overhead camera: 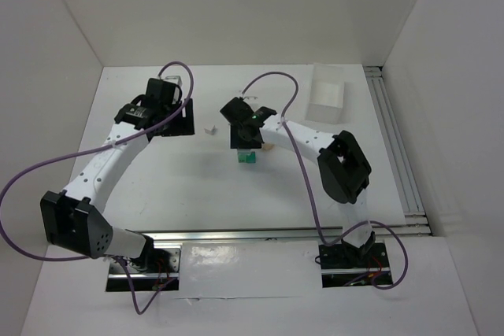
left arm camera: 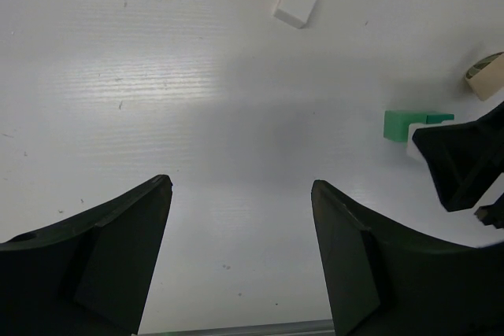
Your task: Build the wood block tower
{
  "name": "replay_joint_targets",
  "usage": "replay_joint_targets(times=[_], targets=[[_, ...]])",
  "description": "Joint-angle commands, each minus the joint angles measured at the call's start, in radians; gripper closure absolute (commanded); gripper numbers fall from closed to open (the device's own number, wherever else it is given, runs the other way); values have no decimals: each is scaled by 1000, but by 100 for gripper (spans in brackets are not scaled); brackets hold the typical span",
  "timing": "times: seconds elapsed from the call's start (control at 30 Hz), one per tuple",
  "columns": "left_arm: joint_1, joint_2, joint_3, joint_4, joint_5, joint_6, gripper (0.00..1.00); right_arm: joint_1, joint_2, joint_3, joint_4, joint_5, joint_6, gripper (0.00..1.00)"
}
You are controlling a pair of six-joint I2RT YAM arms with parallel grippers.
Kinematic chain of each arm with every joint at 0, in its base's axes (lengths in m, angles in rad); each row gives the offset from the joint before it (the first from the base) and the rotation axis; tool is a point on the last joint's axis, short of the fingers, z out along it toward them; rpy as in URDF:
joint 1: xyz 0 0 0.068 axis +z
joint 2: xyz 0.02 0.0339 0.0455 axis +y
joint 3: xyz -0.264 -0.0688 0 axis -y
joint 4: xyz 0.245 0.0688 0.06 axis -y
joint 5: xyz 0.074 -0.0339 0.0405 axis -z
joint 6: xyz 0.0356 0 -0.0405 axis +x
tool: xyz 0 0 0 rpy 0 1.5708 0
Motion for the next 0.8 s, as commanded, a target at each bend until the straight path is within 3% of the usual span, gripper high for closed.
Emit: replay_joint_targets(times=[0.0,0.77], targets=[[-10,-40,1,12,7,-16,16,24,-35,-41,20,30,88,58],[-10,-31,-9,12,7,-16,16,35,14,16,-26,114,99,58]])
